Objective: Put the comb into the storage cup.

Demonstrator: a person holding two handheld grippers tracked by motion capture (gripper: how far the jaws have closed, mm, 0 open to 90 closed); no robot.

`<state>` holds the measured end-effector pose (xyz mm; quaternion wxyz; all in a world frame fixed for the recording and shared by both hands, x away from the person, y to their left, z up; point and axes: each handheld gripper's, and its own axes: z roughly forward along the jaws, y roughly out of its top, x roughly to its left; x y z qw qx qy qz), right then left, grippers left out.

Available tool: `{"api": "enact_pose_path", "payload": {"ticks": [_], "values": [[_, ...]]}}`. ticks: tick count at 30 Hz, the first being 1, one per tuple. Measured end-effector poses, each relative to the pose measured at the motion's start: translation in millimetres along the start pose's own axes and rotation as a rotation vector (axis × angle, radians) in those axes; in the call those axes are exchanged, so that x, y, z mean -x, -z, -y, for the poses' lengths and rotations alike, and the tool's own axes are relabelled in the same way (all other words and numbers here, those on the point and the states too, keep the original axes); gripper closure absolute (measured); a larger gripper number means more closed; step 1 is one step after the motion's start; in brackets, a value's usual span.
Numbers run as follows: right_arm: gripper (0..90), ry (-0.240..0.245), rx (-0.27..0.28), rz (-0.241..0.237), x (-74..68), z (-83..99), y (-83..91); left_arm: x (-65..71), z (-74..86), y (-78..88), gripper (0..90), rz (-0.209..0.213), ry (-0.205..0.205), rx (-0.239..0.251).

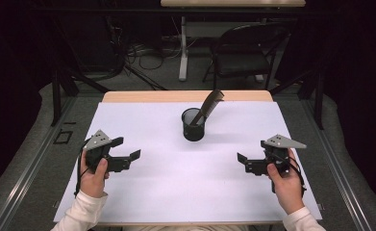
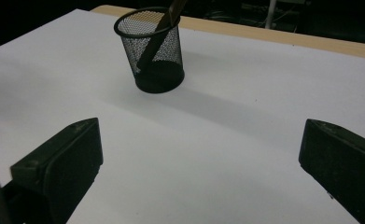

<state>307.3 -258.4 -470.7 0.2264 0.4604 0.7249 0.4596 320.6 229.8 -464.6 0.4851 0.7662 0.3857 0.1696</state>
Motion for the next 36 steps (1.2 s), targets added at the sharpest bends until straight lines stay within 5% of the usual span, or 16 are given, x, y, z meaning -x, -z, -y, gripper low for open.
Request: {"api": "enact_pose_path", "payload": {"ticks": [22,36], "values": [[0.0,-0.006,0.009,0.006,-2.3,45.4,-7.5,-8.4,40.6,8.1,15.7,0.01,0.014,0.02],[0.0,0.0,0.024,0.002,-3.7,60.8,-12.7,-7.5,51.4,3.8,15.7,0.009,-0.025,0.015]]}}
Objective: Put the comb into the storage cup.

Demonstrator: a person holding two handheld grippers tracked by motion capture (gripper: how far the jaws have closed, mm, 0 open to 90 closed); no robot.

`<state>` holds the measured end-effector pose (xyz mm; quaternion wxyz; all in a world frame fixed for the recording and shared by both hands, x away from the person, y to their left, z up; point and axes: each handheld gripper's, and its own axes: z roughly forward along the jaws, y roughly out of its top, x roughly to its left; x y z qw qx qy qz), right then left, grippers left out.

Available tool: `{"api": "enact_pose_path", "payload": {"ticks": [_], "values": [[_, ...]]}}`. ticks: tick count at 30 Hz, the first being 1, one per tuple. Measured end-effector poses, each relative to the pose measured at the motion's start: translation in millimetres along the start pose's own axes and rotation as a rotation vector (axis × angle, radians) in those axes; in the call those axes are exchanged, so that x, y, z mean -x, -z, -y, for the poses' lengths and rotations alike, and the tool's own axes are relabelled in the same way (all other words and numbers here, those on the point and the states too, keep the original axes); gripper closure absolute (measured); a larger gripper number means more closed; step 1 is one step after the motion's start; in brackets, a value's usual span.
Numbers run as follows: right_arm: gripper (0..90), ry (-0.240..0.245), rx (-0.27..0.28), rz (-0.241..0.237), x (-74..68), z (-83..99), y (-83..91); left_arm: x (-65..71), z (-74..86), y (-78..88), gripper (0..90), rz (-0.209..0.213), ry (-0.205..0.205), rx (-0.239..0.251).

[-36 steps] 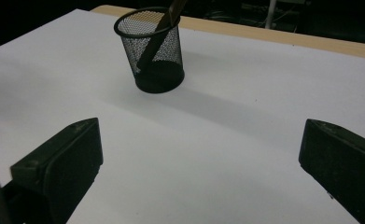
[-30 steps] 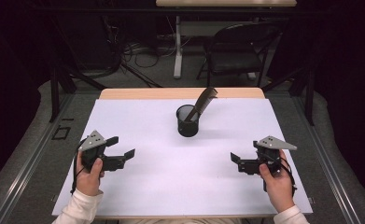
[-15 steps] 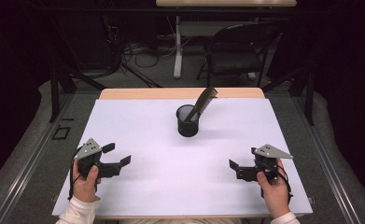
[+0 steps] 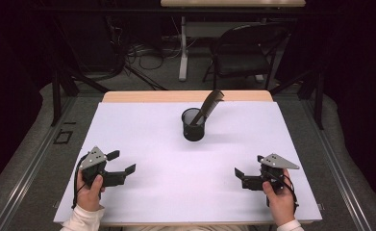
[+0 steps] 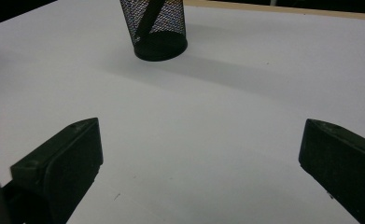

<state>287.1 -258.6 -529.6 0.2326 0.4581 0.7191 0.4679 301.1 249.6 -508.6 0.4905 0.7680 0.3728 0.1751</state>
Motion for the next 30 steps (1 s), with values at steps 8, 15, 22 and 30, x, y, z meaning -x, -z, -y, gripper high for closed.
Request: {"api": "enact_pose_path", "payload": {"ticks": [8,15,22,30], "values": [[0.0,0.011,0.018,0.003,-3.2,3.4,-1.3,-0.3,2.9,-0.9,15.7,-0.002,-0.005,0.0],[0.0,0.007,0.013,-0.001,-4.1,5.1,-3.4,-1.2,4.3,-1.9,15.7,-0.001,-0.007,-0.003],[0.0,0.009,0.002,-0.002,-4.1,7.3,-6.8,-1.8,6.2,-3.8,15.7,-0.003,-0.005,-0.008],[0.0,0.003,0.007,0.002,-2.3,8.7,-6.7,-2.7,6.5,-5.2,15.7,-0.001,-0.003,-0.01]]}}
